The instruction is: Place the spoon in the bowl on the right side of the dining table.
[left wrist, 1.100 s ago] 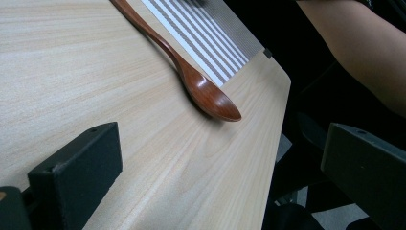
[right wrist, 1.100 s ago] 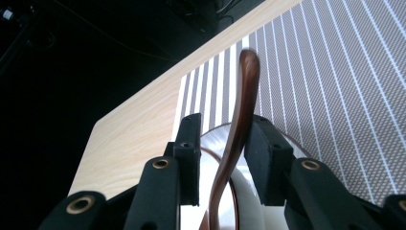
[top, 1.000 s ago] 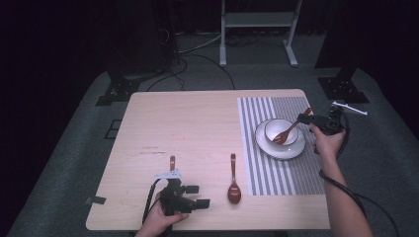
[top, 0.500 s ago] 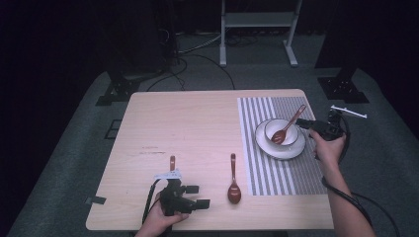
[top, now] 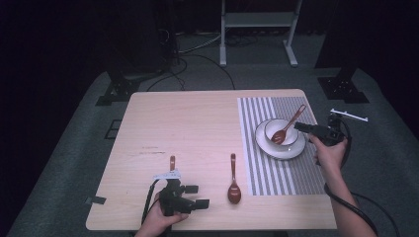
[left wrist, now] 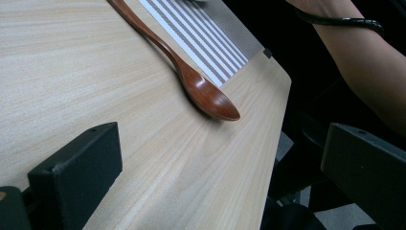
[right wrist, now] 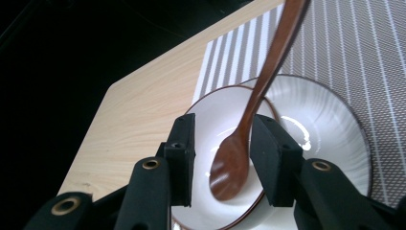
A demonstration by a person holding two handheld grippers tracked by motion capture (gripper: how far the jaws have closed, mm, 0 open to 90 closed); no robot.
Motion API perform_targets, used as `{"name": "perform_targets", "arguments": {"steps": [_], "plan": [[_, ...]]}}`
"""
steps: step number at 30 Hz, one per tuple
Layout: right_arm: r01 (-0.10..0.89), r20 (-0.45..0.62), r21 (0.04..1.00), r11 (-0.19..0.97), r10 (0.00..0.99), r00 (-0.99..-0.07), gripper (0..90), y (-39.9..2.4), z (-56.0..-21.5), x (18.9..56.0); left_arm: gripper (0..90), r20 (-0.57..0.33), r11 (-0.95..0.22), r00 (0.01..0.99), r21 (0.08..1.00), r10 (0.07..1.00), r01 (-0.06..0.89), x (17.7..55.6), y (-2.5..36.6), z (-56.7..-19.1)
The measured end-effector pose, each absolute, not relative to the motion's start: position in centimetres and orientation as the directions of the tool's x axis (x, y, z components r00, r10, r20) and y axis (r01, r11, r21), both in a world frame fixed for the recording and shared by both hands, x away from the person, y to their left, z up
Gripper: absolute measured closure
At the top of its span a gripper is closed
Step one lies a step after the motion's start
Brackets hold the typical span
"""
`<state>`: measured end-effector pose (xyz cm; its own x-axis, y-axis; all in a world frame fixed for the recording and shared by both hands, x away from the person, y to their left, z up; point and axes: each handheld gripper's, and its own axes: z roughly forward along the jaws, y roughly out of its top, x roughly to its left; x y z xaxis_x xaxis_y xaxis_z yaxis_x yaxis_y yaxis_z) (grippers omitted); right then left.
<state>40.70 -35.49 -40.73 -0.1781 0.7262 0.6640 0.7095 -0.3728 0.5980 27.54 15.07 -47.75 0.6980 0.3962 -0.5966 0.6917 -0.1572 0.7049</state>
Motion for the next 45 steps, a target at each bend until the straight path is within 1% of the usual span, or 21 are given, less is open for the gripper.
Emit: {"name": "perform_targets", "arguments": {"steps": [9, 19, 45], "plan": [[0.718, 0.659, 0.608, -0.34, 0.72, -0.217, 57.3, -34.6, -40.7, 39.5, 0.0, -0.595, -0.156, 0.697, 0.705, 0.399, 0.691, 27.5, 15.2, -47.7], [0.721, 0.656, 0.614, -0.321, 0.716, -0.24, 54.9, -34.0, -40.9, 38.6, 0.0, -0.595, -0.15, 0.697, 0.707, 0.4, 0.691, 27.6, 15.3, -47.6], [0.729, 0.674, 0.613, -0.304, 0.682, -0.283, 52.5, -33.0, -42.2, 35.4, 0.0, -0.595, -0.144, 0.695, 0.709, 0.403, 0.691, 27.6, 15.4, -47.5]]}}
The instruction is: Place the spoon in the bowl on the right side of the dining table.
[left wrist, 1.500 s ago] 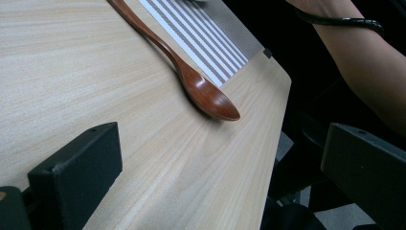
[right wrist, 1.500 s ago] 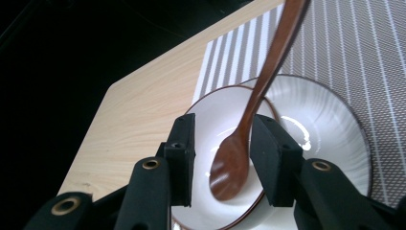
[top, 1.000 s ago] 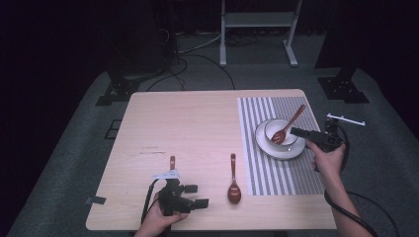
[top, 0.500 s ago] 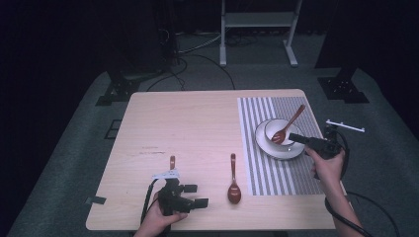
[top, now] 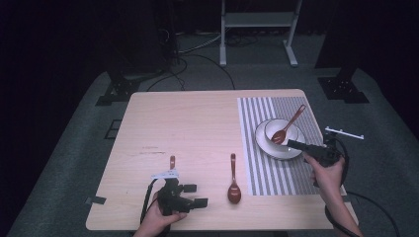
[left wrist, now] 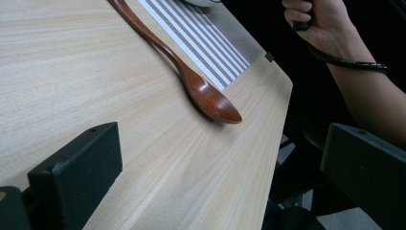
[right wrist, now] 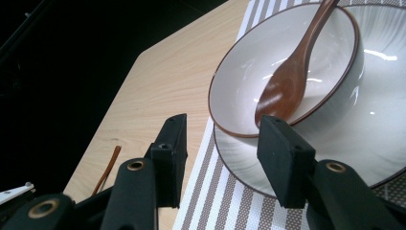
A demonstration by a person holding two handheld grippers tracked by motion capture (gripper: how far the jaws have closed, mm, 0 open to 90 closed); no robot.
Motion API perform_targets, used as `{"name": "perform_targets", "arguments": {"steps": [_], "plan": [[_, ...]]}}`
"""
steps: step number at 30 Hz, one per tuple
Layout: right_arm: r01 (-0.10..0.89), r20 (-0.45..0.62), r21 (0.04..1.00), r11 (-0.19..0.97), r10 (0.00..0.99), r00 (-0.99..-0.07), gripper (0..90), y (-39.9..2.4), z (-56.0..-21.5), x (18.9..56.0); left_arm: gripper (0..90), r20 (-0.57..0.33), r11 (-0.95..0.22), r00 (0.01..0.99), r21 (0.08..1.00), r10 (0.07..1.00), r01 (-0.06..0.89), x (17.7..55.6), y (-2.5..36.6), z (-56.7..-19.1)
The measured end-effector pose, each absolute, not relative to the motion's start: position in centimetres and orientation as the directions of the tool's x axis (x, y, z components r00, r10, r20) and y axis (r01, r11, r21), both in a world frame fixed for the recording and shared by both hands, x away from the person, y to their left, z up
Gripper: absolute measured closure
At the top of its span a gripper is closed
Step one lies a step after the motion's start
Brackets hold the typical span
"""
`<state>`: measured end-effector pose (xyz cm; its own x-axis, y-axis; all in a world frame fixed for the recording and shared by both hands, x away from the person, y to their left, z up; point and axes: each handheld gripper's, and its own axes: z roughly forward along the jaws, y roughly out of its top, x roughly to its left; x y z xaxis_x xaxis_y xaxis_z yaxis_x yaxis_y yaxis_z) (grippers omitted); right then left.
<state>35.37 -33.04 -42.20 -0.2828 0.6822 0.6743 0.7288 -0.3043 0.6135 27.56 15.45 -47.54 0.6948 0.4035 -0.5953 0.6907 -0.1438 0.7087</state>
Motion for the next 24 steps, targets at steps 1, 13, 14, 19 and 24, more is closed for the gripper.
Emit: {"name": "perform_targets", "arguments": {"steps": [1, 13, 14, 19, 24], "plan": [[0.728, 0.674, 0.614, -0.303, 0.682, -0.284, 52.6, -33.0, -42.3, 35.3, 0.0, -0.595, -0.144, 0.695, 0.709, 0.403, 0.691, 27.6, 15.4, -47.5], [0.73, 0.679, 0.616, -0.296, 0.669, -0.303, 51.9, -32.6, -42.7, 33.9, 0.0, -0.593, -0.143, 0.696, 0.711, 0.405, 0.689, 27.5, 15.5, -47.5], [0.73, 0.679, 0.616, -0.294, 0.668, -0.304, 51.8, -32.5, -42.7, 33.8, 0.0, -0.593, -0.143, 0.696, 0.711, 0.405, 0.689, 27.5, 15.5, -47.5], [0.735, 0.683, 0.612, -0.291, 0.663, -0.306, 51.7, -32.3, -43.2, 33.3, 0.0, -0.593, -0.141, 0.695, 0.711, 0.405, 0.689, 27.5, 15.5, -47.5], [0.737, 0.685, 0.611, -0.288, 0.659, -0.311, 51.4, -32.0, -43.6, 32.9, 0.0, -0.594, -0.138, 0.694, 0.711, 0.407, 0.689, 27.5, 15.6, -47.4]]}}
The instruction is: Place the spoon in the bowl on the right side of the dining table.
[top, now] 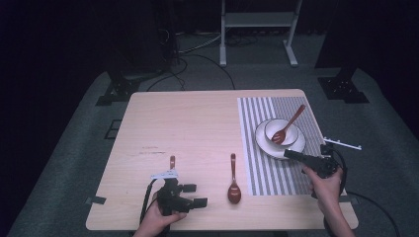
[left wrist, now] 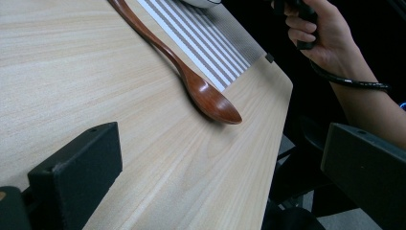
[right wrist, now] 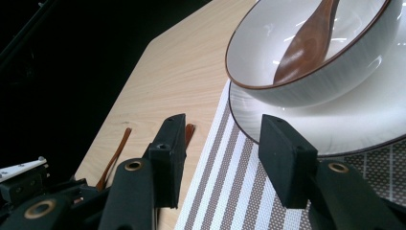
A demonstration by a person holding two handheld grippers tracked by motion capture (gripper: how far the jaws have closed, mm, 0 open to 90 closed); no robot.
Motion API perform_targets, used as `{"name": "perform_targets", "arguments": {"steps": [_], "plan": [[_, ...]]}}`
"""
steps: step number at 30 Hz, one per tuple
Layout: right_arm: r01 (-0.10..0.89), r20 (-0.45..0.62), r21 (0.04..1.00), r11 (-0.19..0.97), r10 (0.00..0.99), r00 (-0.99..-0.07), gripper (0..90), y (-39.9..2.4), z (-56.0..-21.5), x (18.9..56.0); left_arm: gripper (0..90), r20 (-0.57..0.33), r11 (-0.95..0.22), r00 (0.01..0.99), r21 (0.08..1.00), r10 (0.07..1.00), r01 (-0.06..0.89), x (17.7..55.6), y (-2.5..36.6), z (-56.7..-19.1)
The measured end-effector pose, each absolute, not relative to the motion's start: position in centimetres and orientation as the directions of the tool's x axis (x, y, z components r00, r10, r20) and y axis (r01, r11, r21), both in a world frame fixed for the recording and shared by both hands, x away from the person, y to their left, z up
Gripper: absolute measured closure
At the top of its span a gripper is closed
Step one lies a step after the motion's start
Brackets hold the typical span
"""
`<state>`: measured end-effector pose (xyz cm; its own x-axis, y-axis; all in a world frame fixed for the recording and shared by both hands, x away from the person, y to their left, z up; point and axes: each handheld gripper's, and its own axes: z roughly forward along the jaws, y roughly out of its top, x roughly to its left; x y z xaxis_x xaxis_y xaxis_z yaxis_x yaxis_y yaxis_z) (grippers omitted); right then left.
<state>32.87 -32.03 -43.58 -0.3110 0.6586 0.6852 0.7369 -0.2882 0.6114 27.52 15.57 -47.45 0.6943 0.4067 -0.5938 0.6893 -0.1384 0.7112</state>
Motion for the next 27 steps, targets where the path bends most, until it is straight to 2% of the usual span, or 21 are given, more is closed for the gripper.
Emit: {"name": "perform_targets", "arguments": {"steps": [20, 27], "plan": [[0.737, 0.684, 0.618, -0.275, 0.649, -0.332, 50.2, -30.9, -44.3, 31.5, 0.0, -0.592, -0.137, 0.697, 0.714, 0.406, 0.686, 27.5, 15.7, -47.4], [0.72, 0.683, 0.639, -0.27, 0.631, -0.368, 39.1, -30.5, -44.4, 30.9, 0.0, -0.596, -0.135, 0.695, 0.712, 0.402, 0.689, 27.5, 15.8, -47.4]]}}
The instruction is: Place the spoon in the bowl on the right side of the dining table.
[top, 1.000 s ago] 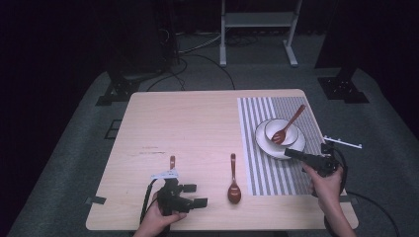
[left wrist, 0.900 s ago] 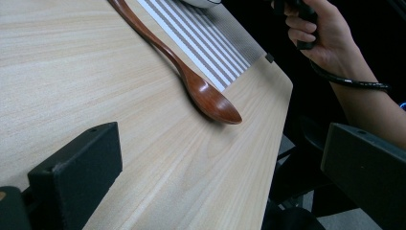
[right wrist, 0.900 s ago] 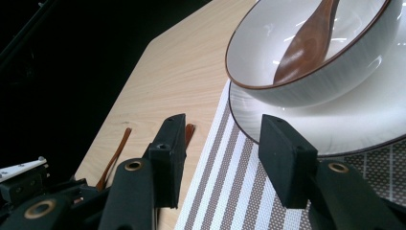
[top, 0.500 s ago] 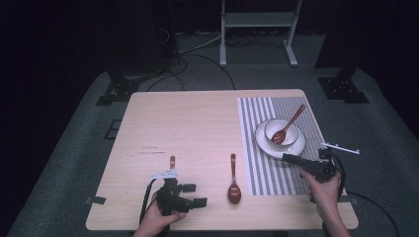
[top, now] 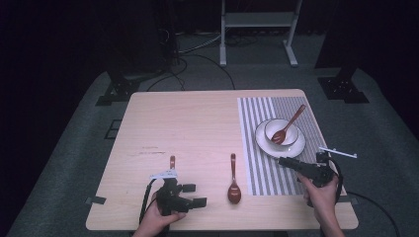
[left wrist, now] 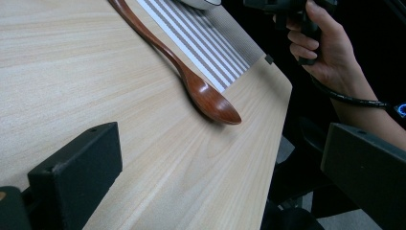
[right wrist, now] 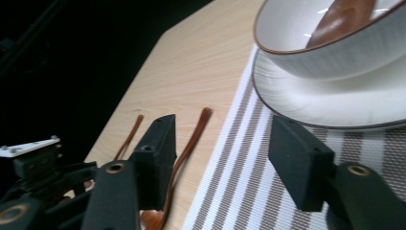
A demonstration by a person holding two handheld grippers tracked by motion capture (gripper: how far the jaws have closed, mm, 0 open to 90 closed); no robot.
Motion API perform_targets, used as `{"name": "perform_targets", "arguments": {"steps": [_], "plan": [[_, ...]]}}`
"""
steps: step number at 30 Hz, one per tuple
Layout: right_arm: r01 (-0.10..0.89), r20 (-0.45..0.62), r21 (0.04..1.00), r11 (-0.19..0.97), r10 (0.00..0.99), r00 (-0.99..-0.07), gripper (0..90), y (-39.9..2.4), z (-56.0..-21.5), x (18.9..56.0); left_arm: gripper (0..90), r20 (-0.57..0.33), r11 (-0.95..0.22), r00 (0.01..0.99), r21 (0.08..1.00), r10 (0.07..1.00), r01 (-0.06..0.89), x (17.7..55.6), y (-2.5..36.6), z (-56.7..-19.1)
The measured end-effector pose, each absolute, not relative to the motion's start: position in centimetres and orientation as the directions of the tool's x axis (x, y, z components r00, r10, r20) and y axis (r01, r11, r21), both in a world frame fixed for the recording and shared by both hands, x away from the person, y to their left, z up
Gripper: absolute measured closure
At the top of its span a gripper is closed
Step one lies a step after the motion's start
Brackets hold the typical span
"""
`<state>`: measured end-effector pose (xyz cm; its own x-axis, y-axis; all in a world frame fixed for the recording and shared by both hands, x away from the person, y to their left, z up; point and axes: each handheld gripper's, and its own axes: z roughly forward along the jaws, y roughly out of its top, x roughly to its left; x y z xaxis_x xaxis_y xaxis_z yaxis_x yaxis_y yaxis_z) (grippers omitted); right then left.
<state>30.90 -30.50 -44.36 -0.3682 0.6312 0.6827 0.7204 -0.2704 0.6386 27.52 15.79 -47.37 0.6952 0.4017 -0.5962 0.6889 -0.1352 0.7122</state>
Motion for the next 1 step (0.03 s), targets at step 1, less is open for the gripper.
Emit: {"name": "perform_targets", "arguments": {"steps": [1], "plan": [[0.72, 0.683, 0.639, -0.27, 0.631, -0.368, 39.1, -30.5, -44.36, 30.9, 0.0, -0.596, -0.135, 0.695, 0.712, 0.402, 0.689, 27.52, 15.79, -47.37]]}}
